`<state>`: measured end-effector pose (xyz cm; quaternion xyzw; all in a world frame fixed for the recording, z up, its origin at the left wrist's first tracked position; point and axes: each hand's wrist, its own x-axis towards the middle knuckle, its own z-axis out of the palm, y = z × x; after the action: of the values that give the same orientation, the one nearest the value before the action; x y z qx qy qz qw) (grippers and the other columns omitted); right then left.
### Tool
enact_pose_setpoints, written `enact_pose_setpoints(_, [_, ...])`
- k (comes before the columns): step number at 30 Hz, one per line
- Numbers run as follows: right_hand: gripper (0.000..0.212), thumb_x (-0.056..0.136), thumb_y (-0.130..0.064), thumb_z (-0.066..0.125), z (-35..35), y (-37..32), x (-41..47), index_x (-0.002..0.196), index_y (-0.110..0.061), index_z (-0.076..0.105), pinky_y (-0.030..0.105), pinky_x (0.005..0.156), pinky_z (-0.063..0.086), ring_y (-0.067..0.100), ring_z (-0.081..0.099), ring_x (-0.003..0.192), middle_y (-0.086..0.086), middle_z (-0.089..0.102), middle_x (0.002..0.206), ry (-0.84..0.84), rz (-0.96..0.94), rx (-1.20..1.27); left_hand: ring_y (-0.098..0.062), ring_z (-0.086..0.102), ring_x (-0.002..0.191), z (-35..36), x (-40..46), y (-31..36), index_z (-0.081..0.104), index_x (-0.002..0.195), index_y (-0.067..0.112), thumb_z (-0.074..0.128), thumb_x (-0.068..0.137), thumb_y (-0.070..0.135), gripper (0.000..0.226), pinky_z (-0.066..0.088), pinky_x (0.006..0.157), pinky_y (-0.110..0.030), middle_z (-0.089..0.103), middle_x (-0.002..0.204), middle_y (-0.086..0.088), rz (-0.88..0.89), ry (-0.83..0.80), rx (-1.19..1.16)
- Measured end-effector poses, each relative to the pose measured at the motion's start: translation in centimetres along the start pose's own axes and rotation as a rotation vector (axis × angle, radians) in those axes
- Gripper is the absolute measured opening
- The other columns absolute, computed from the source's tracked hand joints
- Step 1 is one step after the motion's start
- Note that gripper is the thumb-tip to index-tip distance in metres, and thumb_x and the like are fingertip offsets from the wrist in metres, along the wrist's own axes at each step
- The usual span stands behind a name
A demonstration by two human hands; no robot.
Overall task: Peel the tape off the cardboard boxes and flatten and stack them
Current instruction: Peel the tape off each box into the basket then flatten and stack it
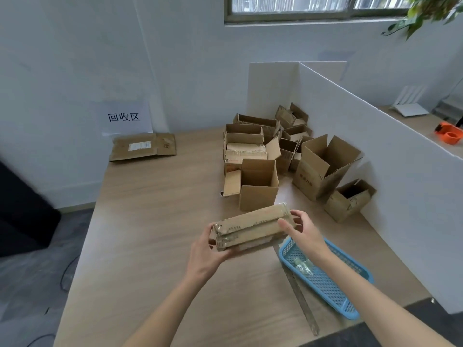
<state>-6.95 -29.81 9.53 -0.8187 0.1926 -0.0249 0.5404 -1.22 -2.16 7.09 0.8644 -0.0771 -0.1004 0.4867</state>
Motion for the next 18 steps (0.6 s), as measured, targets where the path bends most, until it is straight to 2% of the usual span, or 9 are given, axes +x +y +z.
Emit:
enact_pose_setpoints(2, [0.078,0.072,-0.070,0.075,0.6,1.4,-0.2,0.135,-0.039,0.042,0.026,0.093,0.045,-0.002,0.052,0.112,-0.025,0.054,0.121,-0.092,-0.002,-0.087,-0.011,0.066,0.099,0.1,0.2,-1.0,0.063,0.128,0.032,0.096,0.061,0.049,0.077,0.057,0.088,-0.040,0.071,0.108,0.009,-0.065,-0.007,-0.031])
enact_pose_setpoints(4, [0.070,0.075,-0.063,0.079,1.4,3.0,-0.6,0.131,-0.044,0.041,0.026,0.095,0.044,-0.003,0.051,0.113,-0.032,0.052,0.117,-0.120,0.001,-0.160,-0.013,0.064,0.106,0.4,0.1,-2.1,0.065,0.118,0.032,0.098,0.058,0.042,0.069,0.054,0.091,-0.036,0.068,0.113,0.008,-0.104,-0.047,-0.009])
enact_pose_setpoints(8, [0.057,0.085,-0.040,0.079,3.3,6.3,-1.4,0.134,-0.030,0.051,0.022,0.092,0.043,0.008,0.057,0.118,-0.018,0.061,0.120,-0.098,0.014,-0.162,-0.014,0.057,0.110,1.4,-0.7,-3.9,0.059,0.108,0.033,0.097,0.058,0.041,0.063,0.037,0.076,-0.020,0.058,0.106,0.014,-0.091,-0.062,0.183])
enact_pose_setpoints(10, [0.052,0.086,-0.035,0.080,4.3,7.4,-1.9,0.129,-0.034,0.051,0.020,0.092,0.044,0.007,0.058,0.116,-0.018,0.061,0.119,-0.111,0.041,-0.121,-0.017,0.059,0.112,1.9,-1.0,-4.2,0.056,0.115,0.037,0.094,0.061,0.042,0.066,0.035,0.072,-0.020,0.059,0.109,0.013,-0.072,-0.033,0.250])
enact_pose_setpoints(11, [0.050,0.087,-0.034,0.079,4.7,7.9,-2.1,0.128,-0.035,0.050,0.017,0.090,0.044,0.005,0.058,0.114,-0.018,0.061,0.118,-0.104,0.053,-0.114,-0.017,0.060,0.113,2.0,-1.1,-4.2,0.052,0.126,0.039,0.092,0.063,0.043,0.075,0.038,0.074,-0.025,0.061,0.113,0.013,-0.071,-0.041,0.279])
enact_pose_setpoints(13, [0.050,0.088,-0.034,0.078,5.3,8.8,-2.4,0.131,-0.032,0.053,0.011,0.080,0.045,-0.002,0.058,0.107,-0.021,0.059,0.116,-0.073,0.061,-0.124,-0.018,0.062,0.112,2.3,-1.1,-4.7,0.035,0.151,0.042,0.087,0.067,0.044,0.099,0.046,0.078,-0.030,0.064,0.120,0.012,-0.062,-0.117,0.331])
enact_pose_setpoints(14, [0.052,0.088,-0.033,0.078,5.7,9.2,-2.5,0.133,-0.030,0.053,0.009,0.078,0.044,-0.004,0.057,0.106,-0.023,0.057,0.116,-0.055,0.056,-0.123,-0.020,0.062,0.115,2.5,-1.1,-5.0,0.031,0.153,0.043,0.085,0.069,0.046,0.099,0.047,0.083,-0.031,0.063,0.124,0.010,-0.050,-0.154,0.382])
enact_pose_setpoints(16, [0.056,0.086,-0.031,0.079,6.4,9.8,-2.7,0.136,-0.030,0.052,0.010,0.084,0.042,-0.004,0.055,0.110,-0.025,0.055,0.119,-0.016,0.038,-0.128,-0.027,0.053,0.128,3.1,-0.9,-5.3,0.035,0.152,0.041,0.081,0.074,0.053,0.091,0.045,0.099,-0.037,0.053,0.137,0.000,-0.036,-0.161,0.535])
enact_pose_setpoints(18, [0.059,0.083,-0.034,0.082,6.9,10.4,-2.9,0.134,-0.034,0.051,0.017,0.090,0.043,-0.005,0.054,0.111,-0.027,0.054,0.121,0.026,0.030,-0.136,-0.030,0.031,0.147,3.9,-0.6,-5.3,0.032,0.153,0.041,0.072,0.077,0.068,0.090,0.031,0.116,-0.047,0.031,0.158,-0.006,0.023,-0.142,0.691])
